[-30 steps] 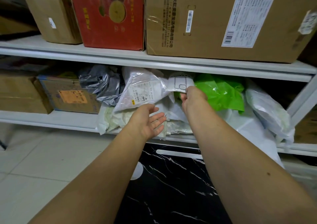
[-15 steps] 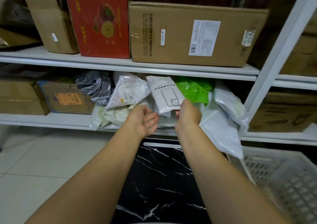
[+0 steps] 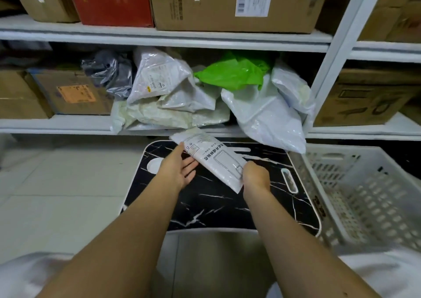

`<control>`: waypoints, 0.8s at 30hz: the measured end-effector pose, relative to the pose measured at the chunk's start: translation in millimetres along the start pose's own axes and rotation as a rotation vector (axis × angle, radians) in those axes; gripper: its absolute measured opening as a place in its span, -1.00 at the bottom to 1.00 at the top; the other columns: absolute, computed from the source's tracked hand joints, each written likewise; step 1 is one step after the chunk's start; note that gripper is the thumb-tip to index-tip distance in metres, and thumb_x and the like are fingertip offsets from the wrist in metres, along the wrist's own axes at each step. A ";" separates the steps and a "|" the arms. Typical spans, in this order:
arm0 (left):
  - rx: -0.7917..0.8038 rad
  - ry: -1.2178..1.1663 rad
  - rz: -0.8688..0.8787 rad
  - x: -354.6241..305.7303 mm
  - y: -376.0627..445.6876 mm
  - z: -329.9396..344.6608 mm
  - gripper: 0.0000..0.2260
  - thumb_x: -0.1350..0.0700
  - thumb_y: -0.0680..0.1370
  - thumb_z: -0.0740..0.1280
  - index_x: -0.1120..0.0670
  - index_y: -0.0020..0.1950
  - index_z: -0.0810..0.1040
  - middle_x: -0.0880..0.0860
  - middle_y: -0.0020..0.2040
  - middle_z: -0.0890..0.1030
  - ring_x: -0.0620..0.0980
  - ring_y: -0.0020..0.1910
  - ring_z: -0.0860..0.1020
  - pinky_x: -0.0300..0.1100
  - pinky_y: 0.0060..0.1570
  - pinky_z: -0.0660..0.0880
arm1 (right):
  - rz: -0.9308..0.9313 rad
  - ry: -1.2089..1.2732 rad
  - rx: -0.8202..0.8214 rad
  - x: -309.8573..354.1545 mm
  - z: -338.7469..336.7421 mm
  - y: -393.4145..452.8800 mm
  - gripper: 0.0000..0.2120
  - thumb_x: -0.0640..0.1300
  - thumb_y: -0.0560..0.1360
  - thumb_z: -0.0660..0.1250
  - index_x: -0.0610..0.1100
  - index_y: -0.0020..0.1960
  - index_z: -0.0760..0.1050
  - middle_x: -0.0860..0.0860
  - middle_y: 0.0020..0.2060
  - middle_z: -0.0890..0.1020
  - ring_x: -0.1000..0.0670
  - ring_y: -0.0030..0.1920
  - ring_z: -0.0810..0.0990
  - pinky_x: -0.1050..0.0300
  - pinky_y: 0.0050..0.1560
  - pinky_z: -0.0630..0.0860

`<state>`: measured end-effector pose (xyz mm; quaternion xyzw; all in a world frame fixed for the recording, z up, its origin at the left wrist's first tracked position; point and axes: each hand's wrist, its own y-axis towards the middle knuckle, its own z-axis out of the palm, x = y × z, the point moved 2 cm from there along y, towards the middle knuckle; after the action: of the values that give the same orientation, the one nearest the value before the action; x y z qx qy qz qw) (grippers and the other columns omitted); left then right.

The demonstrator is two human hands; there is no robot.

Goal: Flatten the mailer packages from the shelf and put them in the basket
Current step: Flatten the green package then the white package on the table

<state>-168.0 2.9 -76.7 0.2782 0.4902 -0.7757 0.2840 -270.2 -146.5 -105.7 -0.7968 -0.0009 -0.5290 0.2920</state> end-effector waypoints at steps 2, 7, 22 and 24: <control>-0.032 0.047 -0.030 13.5 14.7 -10.3 -0.69 -0.05 0.60 0.26 0.06 0.28 0.43 0.09 0.14 0.63 0.02 0.08 0.58 -0.06 0.14 0.43 | -0.020 -0.124 0.021 -13.7 0.5 12.5 -0.65 -0.05 0.58 0.13 -0.22 0.16 0.55 -0.03 -0.20 0.56 -0.10 -0.09 0.52 -0.01 0.03 0.48; -0.178 0.139 -0.111 49.2 56.4 -31.2 -0.77 0.05 0.58 0.29 0.09 0.19 0.54 0.05 -0.18 0.62 -0.03 -0.21 0.57 -0.13 -0.21 0.45 | -0.118 -0.593 0.039 -44.3 8.4 54.6 -0.65 -0.15 0.62 0.05 -0.23 0.26 0.50 -0.16 0.21 0.55 -0.20 0.17 0.52 0.01 -0.01 0.35; -0.231 1.860 0.760 103.4 84.4 3.4 -0.45 -0.05 0.63 0.05 -0.01 0.57 -0.09 0.13 0.58 -0.15 0.14 0.55 -0.18 0.15 0.47 -0.10 | -0.767 -1.051 -0.083 -96.7 45.1 57.0 -0.46 0.13 0.64 -0.13 -0.01 0.58 0.02 -0.03 0.58 0.00 -0.06 0.56 -0.13 -0.22 0.47 -0.15; -0.109 2.006 0.785 118.8 83.7 5.5 -0.41 -0.06 0.64 0.00 0.03 0.56 -0.25 0.13 0.55 -0.30 0.14 0.53 -0.30 0.16 0.47 -0.19 | -0.836 -1.094 -0.024 -108.6 47.1 57.2 -0.44 0.14 0.62 -0.22 -0.01 0.57 0.06 -0.04 0.57 0.04 -0.05 0.55 -0.11 -0.25 0.45 -0.16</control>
<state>-190.4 -52.0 -209.5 0.9118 0.4098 -0.0257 -0.0065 -260.5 -138.6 -236.6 -0.8852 -0.4496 -0.1191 0.0122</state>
